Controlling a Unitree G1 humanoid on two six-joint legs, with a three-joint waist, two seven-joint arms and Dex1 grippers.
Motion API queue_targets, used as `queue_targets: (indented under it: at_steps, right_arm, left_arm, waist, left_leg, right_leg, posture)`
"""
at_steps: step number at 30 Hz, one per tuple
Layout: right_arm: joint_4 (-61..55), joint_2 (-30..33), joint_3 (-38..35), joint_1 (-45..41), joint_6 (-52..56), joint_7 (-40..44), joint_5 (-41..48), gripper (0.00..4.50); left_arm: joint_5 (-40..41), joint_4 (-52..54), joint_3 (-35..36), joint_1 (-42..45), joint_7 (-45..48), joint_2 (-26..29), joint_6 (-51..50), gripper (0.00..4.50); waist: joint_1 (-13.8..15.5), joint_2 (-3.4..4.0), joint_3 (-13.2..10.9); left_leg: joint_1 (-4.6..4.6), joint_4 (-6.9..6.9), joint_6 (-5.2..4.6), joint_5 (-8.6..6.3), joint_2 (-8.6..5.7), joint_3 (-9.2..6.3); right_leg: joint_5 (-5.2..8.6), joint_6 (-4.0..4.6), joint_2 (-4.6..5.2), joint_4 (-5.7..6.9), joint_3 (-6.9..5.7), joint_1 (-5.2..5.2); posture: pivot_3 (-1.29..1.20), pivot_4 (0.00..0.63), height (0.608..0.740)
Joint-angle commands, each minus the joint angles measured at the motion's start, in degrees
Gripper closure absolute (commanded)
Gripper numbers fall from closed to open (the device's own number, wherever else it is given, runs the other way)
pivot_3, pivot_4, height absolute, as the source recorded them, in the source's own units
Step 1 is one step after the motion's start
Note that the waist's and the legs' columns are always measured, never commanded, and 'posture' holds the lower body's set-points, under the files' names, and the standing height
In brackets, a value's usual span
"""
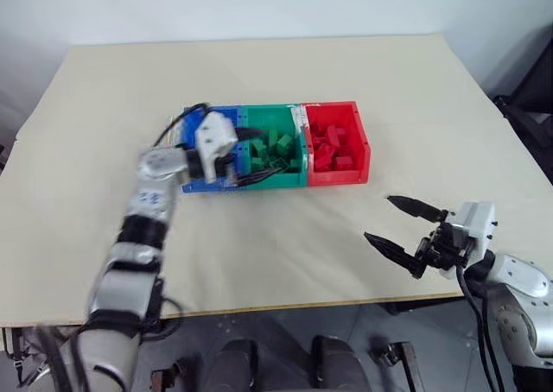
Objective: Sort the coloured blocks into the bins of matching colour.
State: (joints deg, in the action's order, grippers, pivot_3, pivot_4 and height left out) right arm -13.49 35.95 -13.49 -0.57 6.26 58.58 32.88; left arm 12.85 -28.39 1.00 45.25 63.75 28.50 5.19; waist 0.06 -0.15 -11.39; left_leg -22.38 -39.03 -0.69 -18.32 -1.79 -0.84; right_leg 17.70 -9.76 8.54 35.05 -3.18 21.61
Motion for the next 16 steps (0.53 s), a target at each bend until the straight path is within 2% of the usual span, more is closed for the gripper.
queue_targets:
  at_steps: [1, 6, 11, 16]
  right_arm:
    - [3.2, 1.1, 1.3, -3.5, -2.0, 3.6, -0.7, 0.0]
    - [7.1, 1.1, 1.9, -6.4, -3.4, 6.3, -1.4, 0.0]
    - [12.1, 0.8, 2.4, -8.9, -6.3, 8.4, -3.1, 0.0]
    - [16.1, 0.9, 1.7, -11.2, -8.5, 8.8, -3.8, 0.0]
  left_arm:
    - [4.3, 14.9, 5.1, -9.7, 0.7, 7.0, -5.9, 0.05]
    - [7.1, 25.6, 11.7, -22.5, -3.1, 12.6, -11.5, 0.05]
    - [9.4, 31.7, 19.2, -35.0, -8.3, 13.1, -16.1, 0.05]
    - [8.6, 32.4, 19.7, -38.1, -11.2, 12.8, -15.2, 0.05]
  waist:
    - [0.1, 0.0, 0.0]
    - [0.6, 0.0, 0.0]
    - [0.8, 0.01, 0.0]
    - [1.2, 0.01, 0.0]
  left_leg:
    - [0.01, -0.03, 0.0, 0.0, 0.02, -0.04]
    - [0.02, -0.05, -0.01, -0.01, 0.22, -0.12]
    - [0.06, -0.02, 0.02, -0.04, 0.28, -0.06]
    - [0.08, -0.01, 0.04, -0.05, 0.31, -0.02]
  right_leg:
    - [0.0, 0.0, 0.02, 0.01, 0.0, -0.02]
    - [-0.01, 0.01, 0.06, 0.03, 0.0, -0.08]
    - [-0.01, 0.02, 0.05, 0.01, 0.06, -0.07]
    - [0.0, 0.04, 0.02, 0.02, 0.04, -0.07]
  posture:
    - [0.0, 0.15, 0.74]
    - [0.0, 0.15, 0.74]
    - [0.0, 0.15, 0.74]
    - [0.0, 0.15, 0.74]
